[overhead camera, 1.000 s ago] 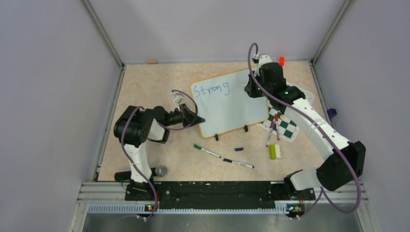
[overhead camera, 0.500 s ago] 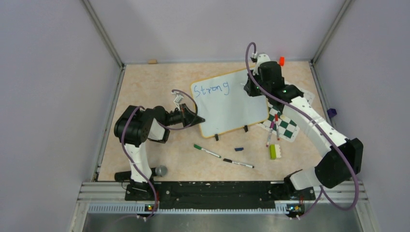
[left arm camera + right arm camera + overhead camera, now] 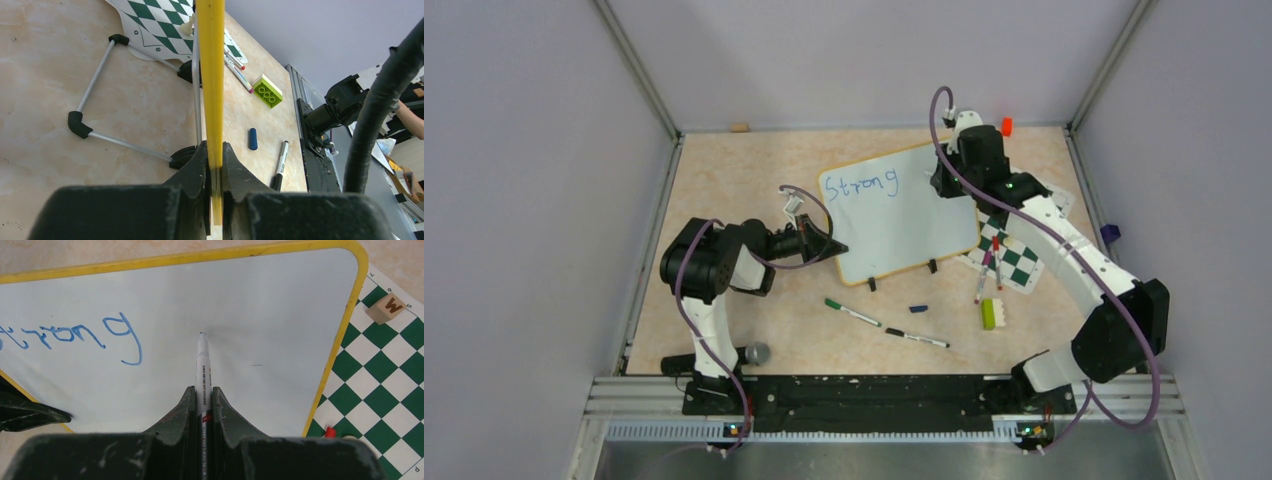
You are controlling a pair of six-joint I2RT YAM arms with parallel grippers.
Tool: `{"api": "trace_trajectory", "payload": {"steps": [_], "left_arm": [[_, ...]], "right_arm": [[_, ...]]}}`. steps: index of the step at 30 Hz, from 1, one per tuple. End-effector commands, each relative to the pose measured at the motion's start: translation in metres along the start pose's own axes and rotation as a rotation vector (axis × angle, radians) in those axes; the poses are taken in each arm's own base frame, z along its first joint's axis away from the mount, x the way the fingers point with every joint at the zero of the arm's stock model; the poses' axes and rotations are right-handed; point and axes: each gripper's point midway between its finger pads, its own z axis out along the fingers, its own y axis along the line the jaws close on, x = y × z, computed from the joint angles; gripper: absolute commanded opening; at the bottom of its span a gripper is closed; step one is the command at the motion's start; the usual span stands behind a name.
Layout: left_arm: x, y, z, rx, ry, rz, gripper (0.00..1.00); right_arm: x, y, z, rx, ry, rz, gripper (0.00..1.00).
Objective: Write a sentence on the whiteboard
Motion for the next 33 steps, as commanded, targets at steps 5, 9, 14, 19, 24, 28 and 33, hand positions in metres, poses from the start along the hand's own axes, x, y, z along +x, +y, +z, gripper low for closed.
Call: {"api": "trace_trajectory", "payload": {"steps": [5,9,14,19,24,28,33], "left_arm": [[0.008,-0.017,0.003,0.111,0.053,0.116,0.00],[0.008,-0.017,0.003,0.111,0.053,0.116,0.00],[0.008,-0.017,0.003,0.112,0.054,0.119,0.00],[0.008,-0.017,0.003,0.112,0.053,0.119,0.00],[0.008,-0.017,0.003,0.113,0.053,0.121,0.00],[0.008,-0.017,0.003,0.114,0.054,0.119,0.00],[0.008,-0.017,0.003,0.114,0.054,0.122,0.00]], "right_arm": [[-0.038,-0.003,-0.003,0.018,-0.111,0.015,0.00],[-0.037,-0.005,-0.001,0.028,-0.110,0.016,0.00],[-0.035,-0.007,0.005,0.034,-0.105,0.017,0.00],[-0.030,-0.006,0.014,0.032,-0.087,0.018,0.00],[-0.030,-0.004,0.017,0.022,-0.088,0.020,0.00],[-0.031,-0.001,0.016,0.003,-0.094,0.017,0.00],[-0.030,0.005,0.015,-0.029,-0.094,0.013,0.00]]}}
